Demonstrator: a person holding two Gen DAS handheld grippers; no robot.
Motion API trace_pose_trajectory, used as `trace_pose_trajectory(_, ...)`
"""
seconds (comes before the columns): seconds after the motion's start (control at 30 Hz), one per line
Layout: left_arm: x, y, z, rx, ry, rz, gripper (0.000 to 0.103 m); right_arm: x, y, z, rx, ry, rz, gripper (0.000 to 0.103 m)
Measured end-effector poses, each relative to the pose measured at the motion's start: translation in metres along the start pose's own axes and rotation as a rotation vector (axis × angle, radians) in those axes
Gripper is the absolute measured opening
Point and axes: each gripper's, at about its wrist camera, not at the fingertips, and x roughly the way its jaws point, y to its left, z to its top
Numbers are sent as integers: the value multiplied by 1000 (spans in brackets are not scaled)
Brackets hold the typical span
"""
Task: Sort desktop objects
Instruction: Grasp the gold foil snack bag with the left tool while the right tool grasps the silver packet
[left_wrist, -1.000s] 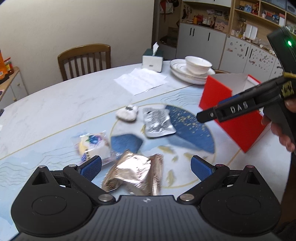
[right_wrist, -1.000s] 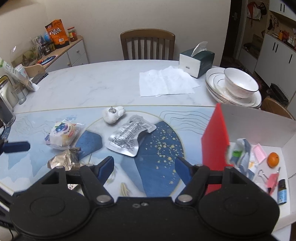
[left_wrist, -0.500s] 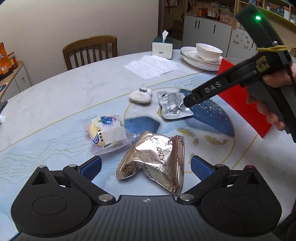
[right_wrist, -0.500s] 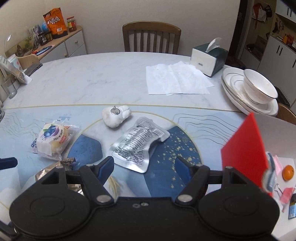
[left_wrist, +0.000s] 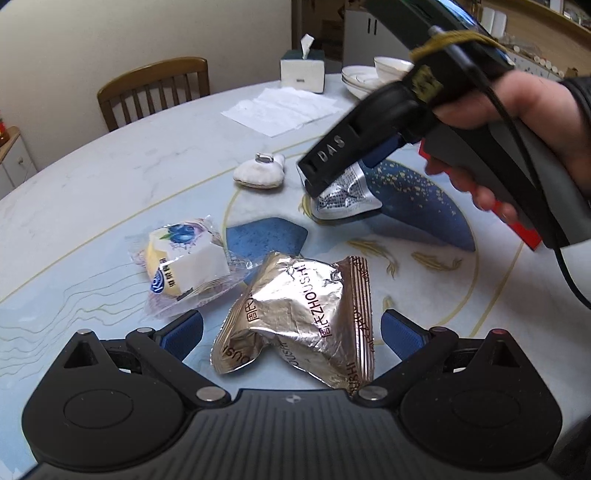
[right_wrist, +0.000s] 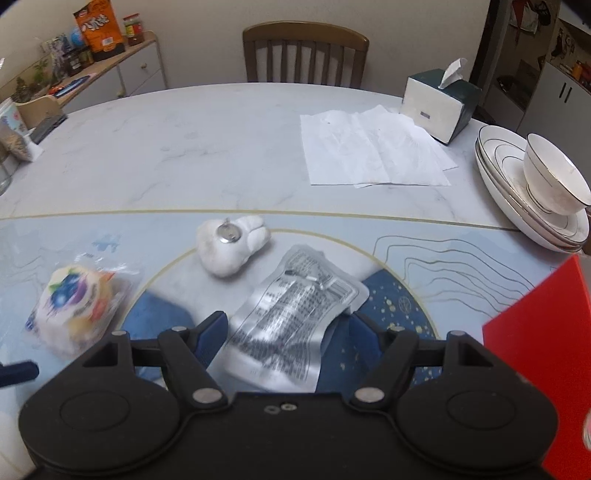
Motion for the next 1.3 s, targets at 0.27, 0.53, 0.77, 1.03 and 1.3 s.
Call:
trace_pose_trajectory(0.27, 15, 2, 2, -3, 24, -23, 103, 21, -5, 11, 70, 36, -3, 73)
trace_pose_trajectory(0.53, 27, 2, 3, 6, 43, -38, 103, 27, 4, 15, 35, 34, -18, 77)
trace_pose_trajectory(0.77, 32, 3, 3, 4, 50, -37, 102, 26, 5, 13, 30, 25, -9, 79)
trace_pose_trajectory(1.03, 28, -1, 5, 15, 50, -24, 88, 19, 2, 7, 5, 20, 6, 70)
trace_pose_trajectory(1.3, 22, -8, 7, 18, 58, -25, 66, 6, -2, -8, -23, 28, 24, 56)
